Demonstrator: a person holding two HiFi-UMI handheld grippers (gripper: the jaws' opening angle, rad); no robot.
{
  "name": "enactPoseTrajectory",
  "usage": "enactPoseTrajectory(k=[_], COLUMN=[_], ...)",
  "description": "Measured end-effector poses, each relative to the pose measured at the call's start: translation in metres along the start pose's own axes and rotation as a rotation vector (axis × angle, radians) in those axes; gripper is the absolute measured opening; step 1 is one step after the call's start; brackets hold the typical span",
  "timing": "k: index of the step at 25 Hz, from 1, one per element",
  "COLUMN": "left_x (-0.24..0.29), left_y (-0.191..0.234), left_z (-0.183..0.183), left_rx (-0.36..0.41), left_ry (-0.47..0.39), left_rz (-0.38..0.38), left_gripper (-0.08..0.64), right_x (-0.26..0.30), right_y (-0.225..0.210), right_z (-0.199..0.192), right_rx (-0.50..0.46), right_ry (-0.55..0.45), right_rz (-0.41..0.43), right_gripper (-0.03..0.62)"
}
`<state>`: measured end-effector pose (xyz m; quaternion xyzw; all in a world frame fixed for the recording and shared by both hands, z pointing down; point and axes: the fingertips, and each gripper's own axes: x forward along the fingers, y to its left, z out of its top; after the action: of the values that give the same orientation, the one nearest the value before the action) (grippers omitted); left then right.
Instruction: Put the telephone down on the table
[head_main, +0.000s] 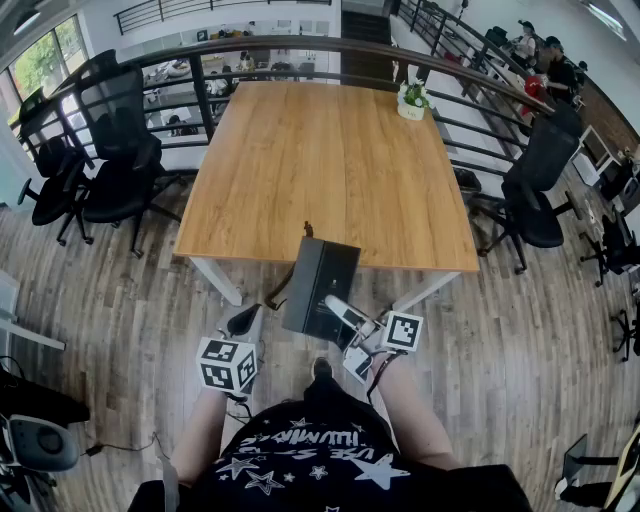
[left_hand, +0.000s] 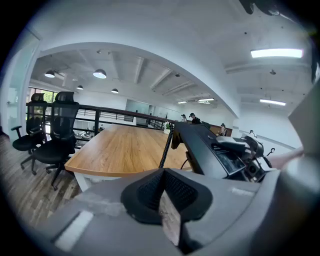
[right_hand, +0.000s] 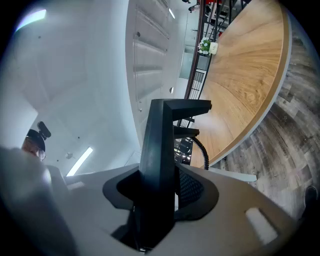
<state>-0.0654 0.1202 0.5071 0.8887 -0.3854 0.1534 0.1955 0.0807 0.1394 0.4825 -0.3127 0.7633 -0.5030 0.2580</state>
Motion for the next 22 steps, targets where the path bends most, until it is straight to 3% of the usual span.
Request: enactPoseTrajectory(k=[13, 22], left_x=[-0.009, -0.046], left_y=[0.003, 0.014], left_z=[-0.018, -0.044], left_rx=[-0.012, -0.027], left_ry=[0.011, 0.029], left_rz=[0.012, 0.006], left_gripper=[0.0, 0.0], right_x=[-0.004, -0.005], right_y=[-0.001, 0.014], right_z=[-0.021, -0.048], right_rx=[-0.012, -0.003], right_ry=[0.026, -0.005], right_rz=[-0.023, -0.015], right_gripper=[0.169, 0.17])
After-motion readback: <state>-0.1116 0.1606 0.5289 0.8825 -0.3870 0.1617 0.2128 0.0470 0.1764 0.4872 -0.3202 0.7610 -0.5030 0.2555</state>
